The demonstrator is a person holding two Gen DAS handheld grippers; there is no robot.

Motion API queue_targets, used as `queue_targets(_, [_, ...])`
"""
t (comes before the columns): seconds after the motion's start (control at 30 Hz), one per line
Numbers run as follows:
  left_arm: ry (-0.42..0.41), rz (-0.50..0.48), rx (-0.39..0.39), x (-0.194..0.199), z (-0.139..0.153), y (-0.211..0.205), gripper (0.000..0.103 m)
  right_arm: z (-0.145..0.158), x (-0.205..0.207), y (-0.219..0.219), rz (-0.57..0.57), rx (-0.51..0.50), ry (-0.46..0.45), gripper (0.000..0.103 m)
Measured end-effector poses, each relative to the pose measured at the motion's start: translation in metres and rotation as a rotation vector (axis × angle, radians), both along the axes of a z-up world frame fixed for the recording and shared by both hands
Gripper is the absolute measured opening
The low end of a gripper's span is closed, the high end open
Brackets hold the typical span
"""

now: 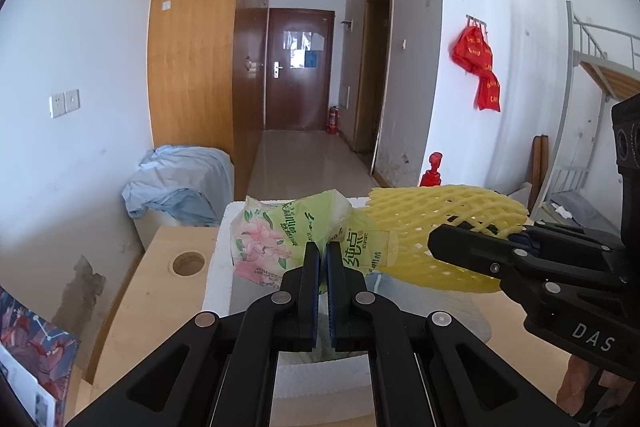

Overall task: Organize soft objects
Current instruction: 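Carry the packet and yellow net up over the white foam box, then open the left tool over the box while the right tool drops the net inside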

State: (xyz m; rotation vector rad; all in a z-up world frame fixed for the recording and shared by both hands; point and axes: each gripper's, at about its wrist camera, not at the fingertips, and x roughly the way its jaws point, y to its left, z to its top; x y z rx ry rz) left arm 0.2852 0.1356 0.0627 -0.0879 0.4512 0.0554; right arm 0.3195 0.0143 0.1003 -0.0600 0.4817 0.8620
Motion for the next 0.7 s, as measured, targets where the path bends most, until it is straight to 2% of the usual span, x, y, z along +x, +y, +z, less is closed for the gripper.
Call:
queue_targets(0.27, [0.019,0.01,0.006,0.001,-0.002,0.001,0.008,0.0,-0.001,-0.001,0.003,-0.003,-0.007,0.014])
queue_targets(0.37, [0.022,0.01,0.002,0.002,-0.001,0.002,0.023,0.0,0.001,-0.001,0.0,-0.002,-0.008,0.014])
queue_targets(0.43, [0.014,0.018,0.003,0.0,-0.002,0.003,0.05,-0.001,0.001,-0.002,-0.001,0.0,-0.008,0.014])
queue_targets(0.5, [-0.006,0.029,-0.001,-0.004,0.0,0.005,0.06,-0.001,0.001,-0.002,0.0,-0.001,-0.01,0.014])
queue_targets(0.7, [-0.01,0.056,-0.004,-0.01,0.0,0.011,0.063,-0.004,0.002,0.004,0.01,-0.008,-0.004,0.014])
